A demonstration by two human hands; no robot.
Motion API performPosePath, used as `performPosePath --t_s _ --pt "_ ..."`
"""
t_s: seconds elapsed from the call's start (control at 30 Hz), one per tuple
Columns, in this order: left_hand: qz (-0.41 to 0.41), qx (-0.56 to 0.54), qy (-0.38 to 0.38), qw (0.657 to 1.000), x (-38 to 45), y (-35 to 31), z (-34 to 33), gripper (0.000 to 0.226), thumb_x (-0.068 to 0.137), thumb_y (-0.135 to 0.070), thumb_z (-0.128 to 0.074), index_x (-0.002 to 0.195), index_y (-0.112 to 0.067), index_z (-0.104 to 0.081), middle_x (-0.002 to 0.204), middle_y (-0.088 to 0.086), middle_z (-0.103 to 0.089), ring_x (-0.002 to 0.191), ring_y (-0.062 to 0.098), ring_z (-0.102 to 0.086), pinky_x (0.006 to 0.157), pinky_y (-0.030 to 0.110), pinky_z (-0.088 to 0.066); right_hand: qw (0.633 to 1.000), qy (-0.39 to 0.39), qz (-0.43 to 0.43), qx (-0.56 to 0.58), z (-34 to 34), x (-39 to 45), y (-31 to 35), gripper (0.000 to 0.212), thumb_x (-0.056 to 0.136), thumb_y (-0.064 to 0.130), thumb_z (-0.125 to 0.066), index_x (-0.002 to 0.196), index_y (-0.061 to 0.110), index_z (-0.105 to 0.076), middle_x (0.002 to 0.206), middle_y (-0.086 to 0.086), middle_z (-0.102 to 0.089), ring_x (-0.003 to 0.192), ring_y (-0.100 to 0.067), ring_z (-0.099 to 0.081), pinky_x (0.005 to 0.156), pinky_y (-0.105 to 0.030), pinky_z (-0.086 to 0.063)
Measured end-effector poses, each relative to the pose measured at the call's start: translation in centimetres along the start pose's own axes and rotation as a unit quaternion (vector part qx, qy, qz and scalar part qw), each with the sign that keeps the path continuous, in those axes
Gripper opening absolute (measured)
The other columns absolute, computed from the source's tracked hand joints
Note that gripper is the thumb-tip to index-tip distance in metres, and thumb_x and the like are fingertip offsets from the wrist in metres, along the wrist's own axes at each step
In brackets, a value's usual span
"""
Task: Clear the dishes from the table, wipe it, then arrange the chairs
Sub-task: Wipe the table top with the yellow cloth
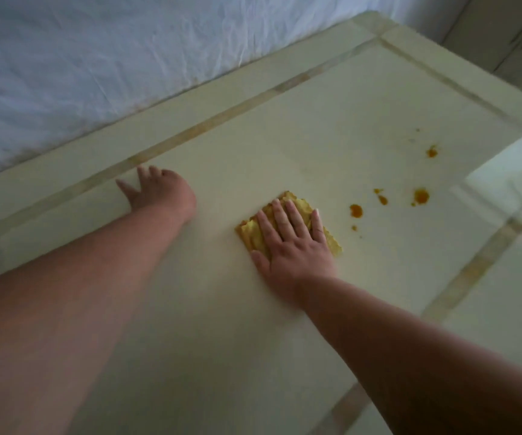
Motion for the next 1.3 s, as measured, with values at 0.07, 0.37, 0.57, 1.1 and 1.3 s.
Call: performPosePath --t_s 0.07,0.37,0.57,1.1,1.3 --pt "-0.022 -0.019 -0.01 1.0 -2.5 -1.8 0.7 0.059 0.111 -0.031 -0.033 0.164 -0.004 -0.032 0.177 0.012 -0.02 0.165 0.033 -0.009 0.125 0.076 -0.005 1.0 -0.002 -0.02 0.002 -0.7 -4.2 -0.8 0.08 0.103 0.071 -0.016 0.173 0.036 0.001 0.182 0.003 0.013 0.166 -0.019 0.022 0.132 -0.06 0.011" --pt "-0.231 -0.059 -0.013 0.971 -20.8 -6.1 -5.7 0.06 0.113 -0.04 -0.031 0.163 -0.006 -0.031 0.179 0.011 -0.011 0.166 0.031 -0.006 0.127 0.071 -0.01 0.988 0.041 -0.147 0.022 -2.8 -23.3 -4.4 0.08 0.103 0.074 -0.01 0.17 0.039 0.016 0.177 0.005 0.029 0.16 -0.018 0.036 0.131 -0.057 0.016" --pt "-0.261 -0.016 -0.002 0.965 -25.6 -4.3 -8.3 0.065 0.112 -0.044 -0.029 0.167 -0.01 -0.024 0.181 0.009 -0.004 0.167 0.028 -0.001 0.129 0.065 -0.008 0.968 0.06 -0.24 0.045 -2.8 -26.9 -7.7 0.081 0.102 0.076 -0.002 0.166 0.036 0.029 0.173 0.003 0.04 0.156 -0.02 0.044 0.13 -0.058 0.019" --pt "-0.129 -0.132 -0.107 0.977 -15.4 -11.3 -6.0 0.064 0.109 -0.035 -0.044 0.162 -0.001 -0.035 0.177 0.016 -0.022 0.166 0.033 -0.01 0.131 0.063 -0.007 0.998 0.027 -0.052 0.001 -1.3 -16.5 -13.0 0.084 0.104 0.071 -0.021 0.174 0.028 -0.001 0.182 -0.008 0.011 0.166 -0.028 0.021 0.132 -0.066 0.002" --pt "-0.047 -0.132 -0.158 0.978 -6.1 -8.8 -3.2 0.063 0.108 -0.03 -0.046 0.161 0.003 -0.035 0.175 0.02 -0.026 0.165 0.036 -0.014 0.131 0.063 -0.009 1.0 0.018 0.017 -0.017 0.8 -4.8 -14.2 0.084 0.103 0.07 -0.016 0.173 0.028 0.004 0.181 -0.006 0.016 0.165 -0.027 0.026 0.13 -0.063 0.011"
Point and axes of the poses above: each hand's wrist, its own x-axis towards the middle knuckle, its own z-axis out of the back of the hand, y = z × x, the point moved 1 cm from there along x, towards the middle knuckle
